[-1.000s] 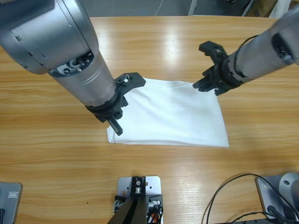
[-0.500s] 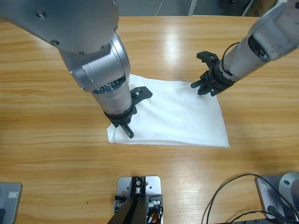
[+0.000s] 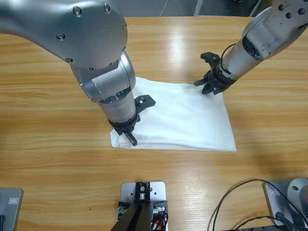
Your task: Fold clothes
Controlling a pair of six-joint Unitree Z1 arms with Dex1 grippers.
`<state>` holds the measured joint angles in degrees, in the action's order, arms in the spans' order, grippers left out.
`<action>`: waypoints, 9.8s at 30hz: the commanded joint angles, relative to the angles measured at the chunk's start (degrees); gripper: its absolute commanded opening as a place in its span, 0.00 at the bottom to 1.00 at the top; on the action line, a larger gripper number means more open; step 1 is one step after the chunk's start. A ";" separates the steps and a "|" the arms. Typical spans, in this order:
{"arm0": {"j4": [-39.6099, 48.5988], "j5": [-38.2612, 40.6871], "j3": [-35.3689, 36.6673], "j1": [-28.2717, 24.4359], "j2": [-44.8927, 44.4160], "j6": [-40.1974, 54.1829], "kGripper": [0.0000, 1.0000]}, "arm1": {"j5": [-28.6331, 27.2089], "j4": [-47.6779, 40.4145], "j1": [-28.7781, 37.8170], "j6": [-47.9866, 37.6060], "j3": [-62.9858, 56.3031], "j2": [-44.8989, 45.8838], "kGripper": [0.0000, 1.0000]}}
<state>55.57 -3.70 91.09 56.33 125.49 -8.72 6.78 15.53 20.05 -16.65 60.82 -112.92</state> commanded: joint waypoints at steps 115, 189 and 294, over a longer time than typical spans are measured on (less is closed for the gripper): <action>-1.34 2.73 -14.76 -5.03 -19.62 0.46 0.96 | -10.73 27.61 -22.30 7.07 0.56 9.19 0.00; -0.95 0.29 -0.35 -5.97 -20.28 15.07 0.52 | -1.35 43.73 25.64 -15.07 23.29 23.82 0.00; 39.56 -3.90 72.92 -6.56 23.73 -8.56 0.00 | 1.08 -57.03 39.10 -17.65 -40.66 18.86 1.00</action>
<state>86.31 -5.00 150.57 51.17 150.62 -16.99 10.22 -42.07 58.68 -35.34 24.23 -105.81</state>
